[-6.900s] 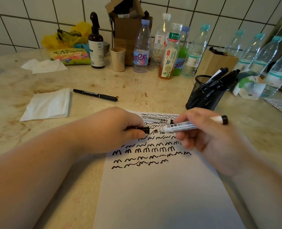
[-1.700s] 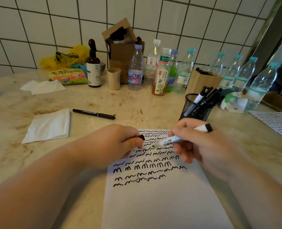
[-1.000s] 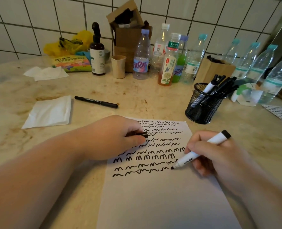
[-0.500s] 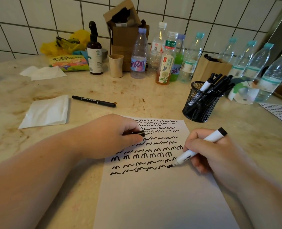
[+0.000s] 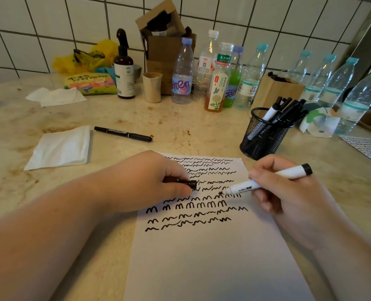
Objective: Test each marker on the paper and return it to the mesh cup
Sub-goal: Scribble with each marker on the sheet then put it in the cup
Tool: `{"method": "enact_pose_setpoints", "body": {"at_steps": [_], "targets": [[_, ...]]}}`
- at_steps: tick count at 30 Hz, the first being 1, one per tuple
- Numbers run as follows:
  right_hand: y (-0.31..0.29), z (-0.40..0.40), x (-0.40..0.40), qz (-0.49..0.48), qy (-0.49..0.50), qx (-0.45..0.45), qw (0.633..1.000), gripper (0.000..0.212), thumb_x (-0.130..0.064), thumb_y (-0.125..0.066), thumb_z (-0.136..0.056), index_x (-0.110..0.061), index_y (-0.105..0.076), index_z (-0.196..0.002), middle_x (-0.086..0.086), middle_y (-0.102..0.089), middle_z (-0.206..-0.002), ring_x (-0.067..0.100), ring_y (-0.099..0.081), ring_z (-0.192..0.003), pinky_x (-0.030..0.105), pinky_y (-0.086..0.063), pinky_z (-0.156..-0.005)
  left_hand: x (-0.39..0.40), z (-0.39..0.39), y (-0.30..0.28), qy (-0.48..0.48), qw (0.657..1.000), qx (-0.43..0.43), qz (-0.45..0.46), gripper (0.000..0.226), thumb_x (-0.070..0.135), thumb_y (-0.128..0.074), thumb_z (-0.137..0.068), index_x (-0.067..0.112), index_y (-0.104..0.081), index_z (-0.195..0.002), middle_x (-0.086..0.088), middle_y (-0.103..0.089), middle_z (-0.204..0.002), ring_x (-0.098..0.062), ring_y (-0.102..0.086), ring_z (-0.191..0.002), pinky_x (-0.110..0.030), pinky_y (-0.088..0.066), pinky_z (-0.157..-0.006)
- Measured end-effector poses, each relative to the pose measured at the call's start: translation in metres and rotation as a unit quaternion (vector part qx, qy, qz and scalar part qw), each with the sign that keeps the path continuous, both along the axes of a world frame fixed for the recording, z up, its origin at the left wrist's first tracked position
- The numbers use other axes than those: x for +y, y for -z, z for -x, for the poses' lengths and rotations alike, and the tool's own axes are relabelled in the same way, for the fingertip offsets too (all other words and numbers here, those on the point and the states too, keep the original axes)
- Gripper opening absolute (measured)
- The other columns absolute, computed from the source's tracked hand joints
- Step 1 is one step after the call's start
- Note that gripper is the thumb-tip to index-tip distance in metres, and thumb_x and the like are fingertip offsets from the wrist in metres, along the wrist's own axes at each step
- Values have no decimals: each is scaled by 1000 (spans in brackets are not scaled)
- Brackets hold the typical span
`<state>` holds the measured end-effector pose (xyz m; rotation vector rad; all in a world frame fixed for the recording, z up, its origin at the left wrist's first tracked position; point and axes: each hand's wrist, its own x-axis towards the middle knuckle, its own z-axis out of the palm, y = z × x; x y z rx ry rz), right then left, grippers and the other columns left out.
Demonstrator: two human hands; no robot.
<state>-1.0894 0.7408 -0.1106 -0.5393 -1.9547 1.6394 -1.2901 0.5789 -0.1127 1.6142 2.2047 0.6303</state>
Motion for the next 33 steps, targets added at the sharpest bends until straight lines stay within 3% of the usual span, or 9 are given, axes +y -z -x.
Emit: {"method": "enact_pose_setpoints", "body": {"at_steps": [3,5,8,14,16,18,23,28,33], "targets": [[-1,0,-2,44,-62,42,996,25,-34,-81,-71,-11,-73,-77,10,-61,-61,20,-55,-55,25,-43,-50,1,-2,-1,-2,1000,5,-4,20,51,-60,-89,45,-69,-106,24,-71,-92,2,-64,-82,-30,-57,-78],[-1,0,-3,67,-70,59,994,18,-25,-70,-80,-8,-77,-80,13,-65,-66,24,-59,-60,33,-44,-55,2,-2,-2,-1,1000,12,-5,21,49,-59,-91,42,-69,-107,21,-71,-92,1,-64,-82,-31,-56,-78],[1,0,-2,63,-61,55,995,25,-17,-54,-82,-7,-77,-81,18,-68,-69,28,-61,-61,36,-45,-57,2,-3,-2,7,1000,12,-10,18,48,-58,-92,42,-69,-105,19,-71,-89,-2,-64,-80,-31,-56,-76],[3,2,-4,24,-69,26,997,8,-10,-72,-82,-9,-77,-88,24,-74,-81,31,-69,-66,30,-53,-58,2,-5,-3,17,1000,10,-18,17,51,-58,-91,43,-69,-101,16,-69,-84,-7,-62,-75,-34,-55,-71],[4,2,-5,18,-71,20,997,19,-15,-70,-78,-3,-74,-92,25,-75,-84,31,-70,-68,30,-54,-58,3,-6,-3,14,1000,7,-22,15,50,-58,-90,43,-69,-99,15,-68,-82,-7,-61,-74,-32,-54,-69],[6,3,-5,22,-70,17,997,25,-17,-65,-77,-1,-72,-96,24,-75,-84,31,-69,-67,29,-54,-57,3,-7,-3,10,1000,8,-28,14,49,-57,-91,43,-68,-98,15,-67,-82,-6,-60,-74,-30,-53,-67],[8,4,-6,23,-94,16,995,17,-14,-65,-80,-4,-72,-92,22,-71,-71,28,-64,-54,26,-49,-48,3,-10,-3,6,999,25,-25,15,46,-53,-94,40,-66,-97,17,-65,-83,-2,-57,-79,-20,-47,-67],[11,6,-7,18,-118,18,993,13,-13,-65,-84,-3,-71,-91,20,-68,-69,26,-59,-51,30,-48,-48,2,-16,-2,11,997,72,6,18,42,-49,-99,33,-60,-88,11,-59,-78,-6,-54,-73,-26,-47,-67],[13,3,-4,38,-147,0,988,2,-9,-73,-85,-8,-72,-87,17,-67,-66,23,-55,-52,37,-44,-51,1,-19,-4,28,997,62,32,19,41,-50,-99,33,-60,-85,9,-62,-78,-7,-56,-72,-29,-50,-69]]}}
